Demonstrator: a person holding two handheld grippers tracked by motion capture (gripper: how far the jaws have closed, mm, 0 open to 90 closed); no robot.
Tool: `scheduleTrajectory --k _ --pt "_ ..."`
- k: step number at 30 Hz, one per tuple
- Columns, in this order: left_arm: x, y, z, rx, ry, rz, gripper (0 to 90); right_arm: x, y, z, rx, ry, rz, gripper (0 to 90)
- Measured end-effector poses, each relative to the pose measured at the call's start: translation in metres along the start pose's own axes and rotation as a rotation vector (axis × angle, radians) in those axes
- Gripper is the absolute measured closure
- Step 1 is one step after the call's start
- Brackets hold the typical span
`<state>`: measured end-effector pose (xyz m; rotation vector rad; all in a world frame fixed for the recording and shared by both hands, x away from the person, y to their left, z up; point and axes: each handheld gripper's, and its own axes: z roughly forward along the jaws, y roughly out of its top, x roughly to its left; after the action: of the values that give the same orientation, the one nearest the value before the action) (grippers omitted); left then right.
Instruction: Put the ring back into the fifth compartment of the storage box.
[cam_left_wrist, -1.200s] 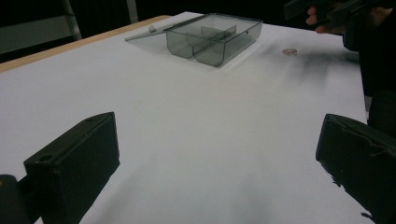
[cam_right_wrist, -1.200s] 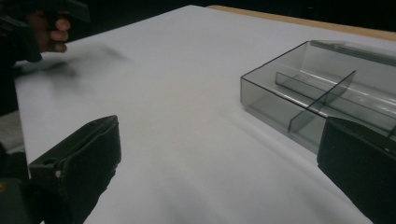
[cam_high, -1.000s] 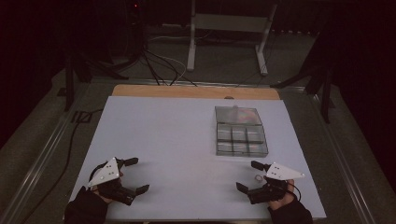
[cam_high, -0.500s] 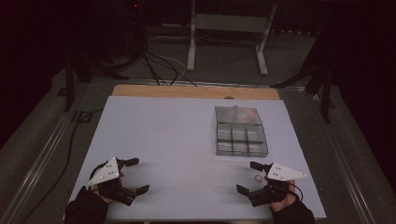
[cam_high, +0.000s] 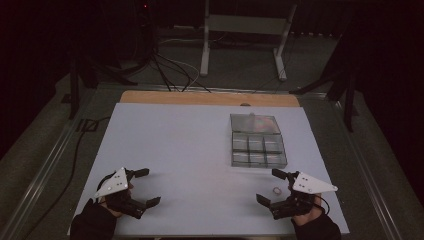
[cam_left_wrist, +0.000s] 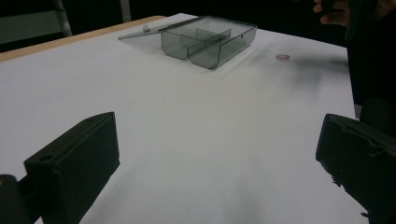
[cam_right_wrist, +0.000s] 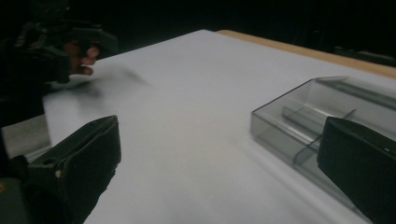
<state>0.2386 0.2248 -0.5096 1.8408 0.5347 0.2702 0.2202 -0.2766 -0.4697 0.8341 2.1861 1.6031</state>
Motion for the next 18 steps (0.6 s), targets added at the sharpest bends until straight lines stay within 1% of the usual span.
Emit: scheduleTrajectory --k 3,7,10,12,14,18 --pt "0.0 0.0 0.0 0.003 -0.003 0.0 0.7 -0.004 0.002 -0.002 -0.011 -0.021 0.006 0.0" --pt "0.0 0.0 0.0 0.002 -0.003 0.0 0.6 -0.009 0.002 -0.004 -0.006 -0.054 0.019 0.0" --pt "0.0 0.0 0.0 -0.002 -0.005 0.001 0.7 -0.013 0.002 -0.005 -0.006 -0.065 0.031 0.0" --pt "0.0 0.0 0.0 -0.002 -0.004 -0.001 0.7 -0.017 0.002 -0.007 -0.009 -0.087 0.039 0.0" --pt "0.0 0.0 0.0 -0.001 -0.004 0.001 0.6 -0.019 0.002 -0.008 -0.007 -0.099 0.049 0.0" --pt "0.0 0.0 0.001 0.003 -0.006 0.001 0.6 -0.023 0.001 -0.008 0.006 -0.131 0.052 0.0"
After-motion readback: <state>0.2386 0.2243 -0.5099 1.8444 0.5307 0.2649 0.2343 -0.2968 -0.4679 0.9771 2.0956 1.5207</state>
